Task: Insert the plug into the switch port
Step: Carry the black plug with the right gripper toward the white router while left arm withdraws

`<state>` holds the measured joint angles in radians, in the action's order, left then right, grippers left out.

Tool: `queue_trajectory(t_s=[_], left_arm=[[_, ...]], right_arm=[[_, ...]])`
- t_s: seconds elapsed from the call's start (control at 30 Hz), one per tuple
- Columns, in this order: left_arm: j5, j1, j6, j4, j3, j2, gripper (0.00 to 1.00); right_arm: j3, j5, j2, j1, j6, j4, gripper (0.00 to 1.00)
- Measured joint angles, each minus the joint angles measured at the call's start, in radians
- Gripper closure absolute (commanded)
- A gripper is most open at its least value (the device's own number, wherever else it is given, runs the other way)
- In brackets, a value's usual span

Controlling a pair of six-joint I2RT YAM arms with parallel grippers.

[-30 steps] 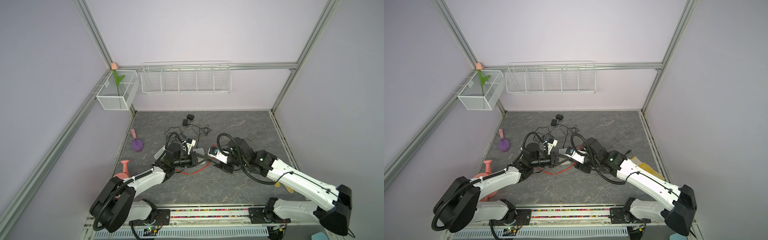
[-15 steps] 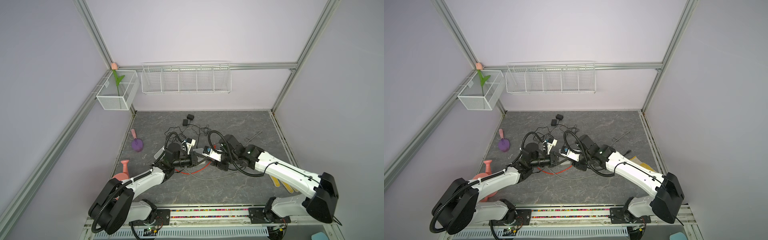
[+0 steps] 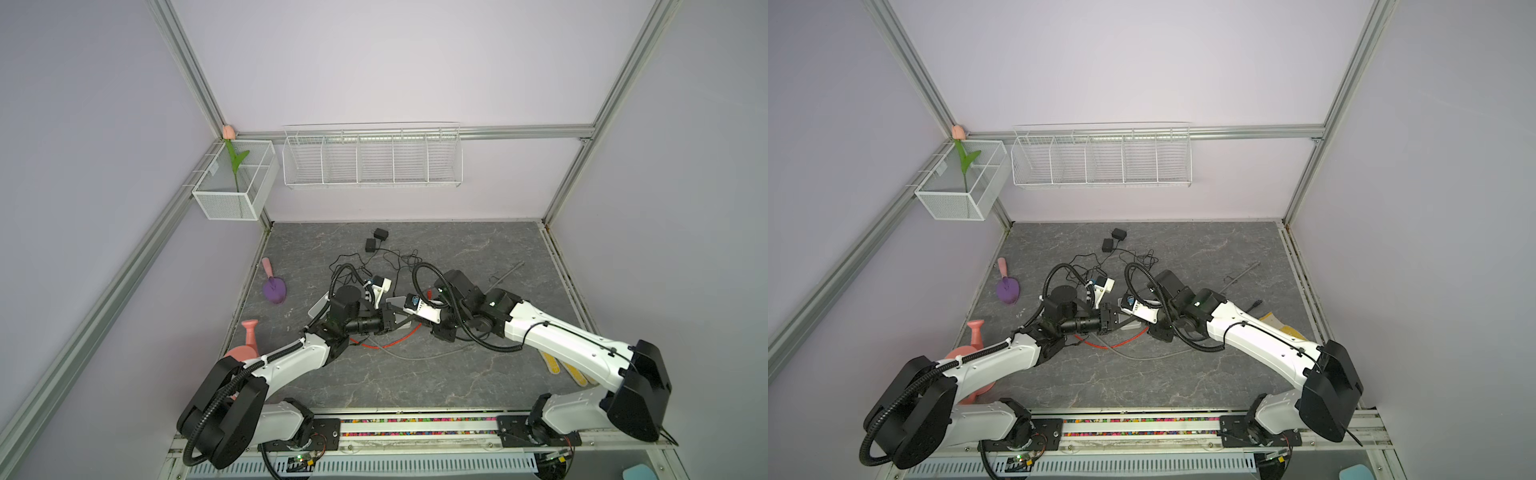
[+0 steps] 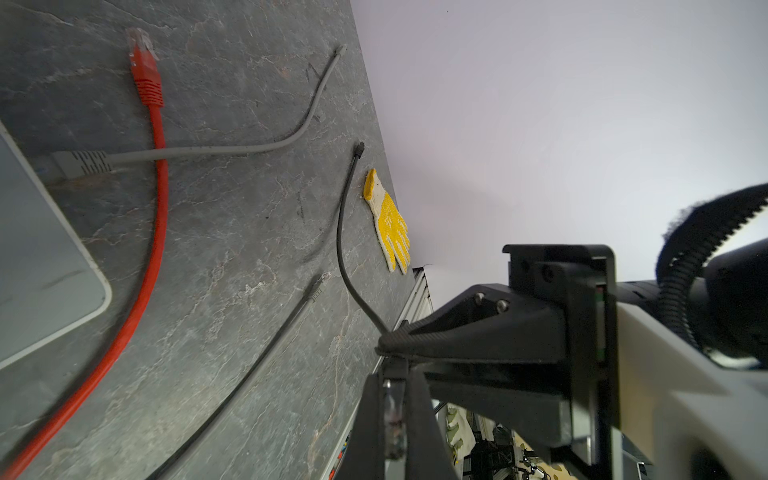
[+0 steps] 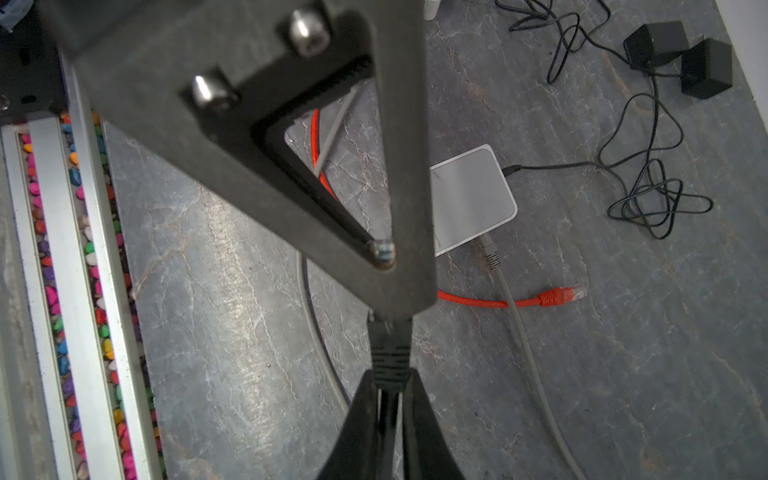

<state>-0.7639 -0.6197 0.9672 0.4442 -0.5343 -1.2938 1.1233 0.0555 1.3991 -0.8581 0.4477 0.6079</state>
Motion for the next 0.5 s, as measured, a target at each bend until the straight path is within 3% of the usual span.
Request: queue_trajectory(t_s=[0.03, 0.07, 0.1, 0.23, 0.3, 0.37, 0.5], left_arm=[[0.0, 0.0, 0.001, 0.0, 0.0, 0.0, 1.0], [0.0, 0.001, 0.002, 0.0, 0.0, 0.0, 0.89], [0.0, 0.001, 0.0, 0.001, 0.0, 0.0, 0.71], [-0.011, 0.002, -0.004, -0.013, 0.0, 0.0, 0.6], [-0.012, 0.004, -0.025, -0.04, -0.002, 0.003, 0.44], [0.001, 0.012, -0.044, -0.096, -0.007, 0.015, 0.37], [0.087, 0.016, -0.14, -0.272, -0.038, 0.069, 0.37]], right_arm=[[0.0, -0.002, 0.0, 0.001, 0.0, -0.001, 0.93], [0.0, -0.002, 0.0, 0.001, -0.002, -0.002, 0.93], [0.0, -0.003, 0.0, 0.001, -0.003, -0.003, 0.93], [-0.001, -0.015, 0.0, 0.001, -0.005, -0.025, 0.93], [-0.001, -0.025, -0.002, 0.002, -0.006, -0.034, 0.93], [-0.002, -0.044, -0.006, 0.006, -0.007, -0.039, 0.93], [-0.001, -0.13, -0.019, 0.051, -0.035, -0.039, 0.93]])
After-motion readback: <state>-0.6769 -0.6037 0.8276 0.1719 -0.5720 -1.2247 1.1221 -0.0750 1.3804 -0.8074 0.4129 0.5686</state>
